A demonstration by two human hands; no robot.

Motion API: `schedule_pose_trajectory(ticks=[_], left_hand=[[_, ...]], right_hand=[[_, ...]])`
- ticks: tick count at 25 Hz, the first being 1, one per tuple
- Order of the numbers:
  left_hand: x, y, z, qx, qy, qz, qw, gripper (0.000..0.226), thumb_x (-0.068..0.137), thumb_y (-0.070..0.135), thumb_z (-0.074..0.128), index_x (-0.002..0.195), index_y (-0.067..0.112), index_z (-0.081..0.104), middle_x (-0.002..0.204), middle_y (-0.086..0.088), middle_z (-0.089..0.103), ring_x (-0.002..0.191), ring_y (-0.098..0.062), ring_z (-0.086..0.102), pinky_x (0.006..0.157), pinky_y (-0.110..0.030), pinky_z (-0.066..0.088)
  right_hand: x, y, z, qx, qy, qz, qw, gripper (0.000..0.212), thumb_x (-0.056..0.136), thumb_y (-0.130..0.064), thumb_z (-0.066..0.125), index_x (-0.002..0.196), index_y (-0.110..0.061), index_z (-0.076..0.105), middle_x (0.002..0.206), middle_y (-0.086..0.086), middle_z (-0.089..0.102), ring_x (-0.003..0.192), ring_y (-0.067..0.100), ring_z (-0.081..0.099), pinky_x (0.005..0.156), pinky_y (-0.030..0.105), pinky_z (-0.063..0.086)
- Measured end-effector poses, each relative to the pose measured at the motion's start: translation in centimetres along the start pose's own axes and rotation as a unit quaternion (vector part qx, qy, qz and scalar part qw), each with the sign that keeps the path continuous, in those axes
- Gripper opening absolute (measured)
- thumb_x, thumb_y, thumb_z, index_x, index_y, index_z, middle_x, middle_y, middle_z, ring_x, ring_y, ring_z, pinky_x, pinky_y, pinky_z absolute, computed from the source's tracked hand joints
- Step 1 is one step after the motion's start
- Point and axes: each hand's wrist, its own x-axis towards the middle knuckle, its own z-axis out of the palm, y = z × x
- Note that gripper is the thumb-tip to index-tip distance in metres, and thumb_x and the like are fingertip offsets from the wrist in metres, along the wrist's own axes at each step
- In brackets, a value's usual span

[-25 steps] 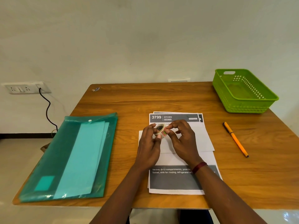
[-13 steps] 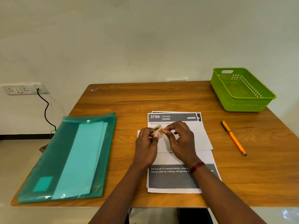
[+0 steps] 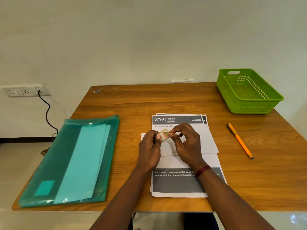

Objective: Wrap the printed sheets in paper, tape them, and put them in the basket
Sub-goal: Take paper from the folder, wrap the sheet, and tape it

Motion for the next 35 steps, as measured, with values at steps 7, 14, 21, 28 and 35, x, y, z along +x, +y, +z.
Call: schedule_pose_trajectory(ticks=[7, 14, 21, 28, 35], left_hand=[[0.0, 0.5, -0.2, -0.003, 0.008, -0.013, 1.000, 0.024, 0.104, 0.022, 0.041, 0.088, 0.014, 0.057, 0.084, 0.003, 0.061, 0.072, 0.003, 0.051, 0.059, -0.012, 0.037], [0.1, 0.4, -0.2, 0.019, 0.012, -0.013, 1.000, 0.026, 0.104, 0.024, 0.040, 0.092, 0.011, 0.059, 0.088, 0.000, 0.063, 0.075, -0.005, 0.054, 0.059, -0.015, 0.038], [0.0, 0.6, -0.1, 0.032, 0.015, -0.016, 0.999, 0.025, 0.104, 0.024, 0.040, 0.094, 0.010, 0.059, 0.091, 0.000, 0.063, 0.079, -0.010, 0.057, 0.063, -0.033, 0.046], [0.2, 1.0, -0.4, 0.019, 0.025, -0.043, 0.999, 0.022, 0.104, 0.022, 0.041, 0.087, 0.014, 0.054, 0.086, 0.002, 0.061, 0.075, -0.008, 0.053, 0.060, -0.014, 0.038], [1.2, 0.6, -0.7, -0.014, 0.045, -0.030, 0.998, 0.028, 0.103, 0.032, 0.043, 0.096, 0.012, 0.062, 0.097, -0.004, 0.067, 0.088, -0.016, 0.061, 0.075, -0.036, 0.052]], right_hand=[[0.0, -0.1, -0.1, 0.003, 0.006, 0.005, 1.000, 0.007, 0.085, -0.008, 0.073, 0.089, -0.007, 0.067, 0.091, -0.001, 0.064, 0.088, 0.008, 0.060, 0.065, 0.032, 0.053], [0.0, -0.1, 0.0, 0.000, 0.008, 0.007, 1.000, 0.007, 0.085, -0.008, 0.073, 0.089, -0.007, 0.067, 0.091, 0.001, 0.065, 0.088, 0.009, 0.059, 0.064, 0.030, 0.053], [-0.1, 0.1, 0.0, 0.001, 0.006, 0.010, 1.000, 0.009, 0.085, -0.010, 0.073, 0.090, -0.006, 0.067, 0.092, 0.004, 0.066, 0.087, 0.010, 0.060, 0.067, 0.021, 0.052], [0.1, 0.0, -0.3, 0.014, 0.065, 0.063, 0.996, 0.006, 0.087, -0.007, 0.070, 0.092, -0.009, 0.067, 0.092, 0.002, 0.066, 0.088, 0.008, 0.061, 0.071, 0.020, 0.053], [0.6, -0.4, -0.6, 0.046, 0.084, 0.133, 0.987, 0.013, 0.084, -0.012, 0.075, 0.089, -0.023, 0.070, 0.088, -0.013, 0.070, 0.087, 0.005, 0.066, 0.070, 0.020, 0.054]])
